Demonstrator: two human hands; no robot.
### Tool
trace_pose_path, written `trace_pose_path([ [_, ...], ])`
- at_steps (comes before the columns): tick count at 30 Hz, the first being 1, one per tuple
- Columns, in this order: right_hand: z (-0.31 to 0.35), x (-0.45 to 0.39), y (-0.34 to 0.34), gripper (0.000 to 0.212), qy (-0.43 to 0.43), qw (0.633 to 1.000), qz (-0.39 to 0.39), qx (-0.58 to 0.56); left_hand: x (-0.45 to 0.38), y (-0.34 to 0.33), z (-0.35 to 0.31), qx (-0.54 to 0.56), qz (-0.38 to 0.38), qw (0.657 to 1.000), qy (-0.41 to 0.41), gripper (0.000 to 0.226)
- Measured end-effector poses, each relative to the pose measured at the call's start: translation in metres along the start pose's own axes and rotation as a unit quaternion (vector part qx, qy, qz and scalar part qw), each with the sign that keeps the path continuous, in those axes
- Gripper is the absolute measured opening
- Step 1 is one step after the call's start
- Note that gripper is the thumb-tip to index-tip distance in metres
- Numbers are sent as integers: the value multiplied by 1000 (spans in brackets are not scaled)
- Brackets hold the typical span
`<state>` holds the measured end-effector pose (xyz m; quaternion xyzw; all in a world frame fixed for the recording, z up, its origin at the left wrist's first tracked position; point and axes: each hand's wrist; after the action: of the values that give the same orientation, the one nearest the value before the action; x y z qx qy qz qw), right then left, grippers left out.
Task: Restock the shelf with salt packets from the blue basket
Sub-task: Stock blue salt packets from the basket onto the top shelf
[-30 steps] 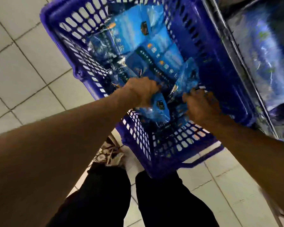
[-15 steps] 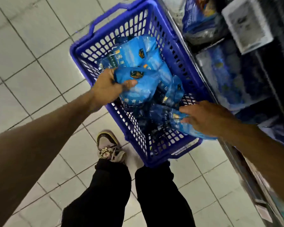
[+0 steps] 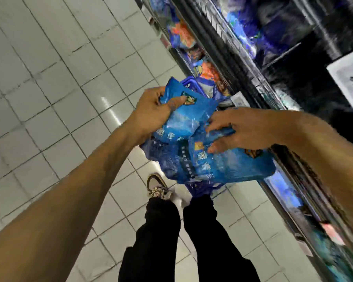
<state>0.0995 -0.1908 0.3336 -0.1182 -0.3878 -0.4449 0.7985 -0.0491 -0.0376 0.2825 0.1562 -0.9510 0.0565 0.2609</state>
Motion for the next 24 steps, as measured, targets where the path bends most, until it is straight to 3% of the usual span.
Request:
trace_pose_path([
  [3, 42, 30, -9, 29, 46, 995, -11, -89, 37, 7, -46, 24, 42, 998, 28, 14],
  [7, 99, 67, -27, 41, 102, 980, -69, -155, 93, 4, -95, 120, 71, 988, 70, 19],
  [10, 128, 98, -33, 18, 113, 977, -90, -159, 135, -1, -128, 129, 75, 985, 86, 15],
  [12, 144, 122, -36, 20, 124, 976, -83, -159, 163, -5, -148, 129, 100, 982, 92, 30],
  [14, 160, 148, -36, 13, 127, 976, -83, -158, 197, -7, -163, 136, 172, 968, 124, 43],
  [17, 176, 179, -35, 31, 123, 975, -89, -164, 240, -13, -174, 185, 254, 936, 161, 18],
  [22, 187, 227, -47, 27, 89, 971, -76, -210, 278, -49, -186, 171, 319, 923, 129, 51],
  [24, 183, 248, -57, 24, 91, 960, -80, -252, 289, -69, -187, 155, 307, 932, 117, 51],
])
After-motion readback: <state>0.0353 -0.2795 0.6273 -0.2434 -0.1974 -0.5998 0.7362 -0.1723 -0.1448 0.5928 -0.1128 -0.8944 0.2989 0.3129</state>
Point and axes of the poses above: each hand's wrist, its own x-axis away from the middle knuckle, its own y-axis out of the back of the hand, z = x × y, and after that the axes turned 15 degrees about z, right-handed
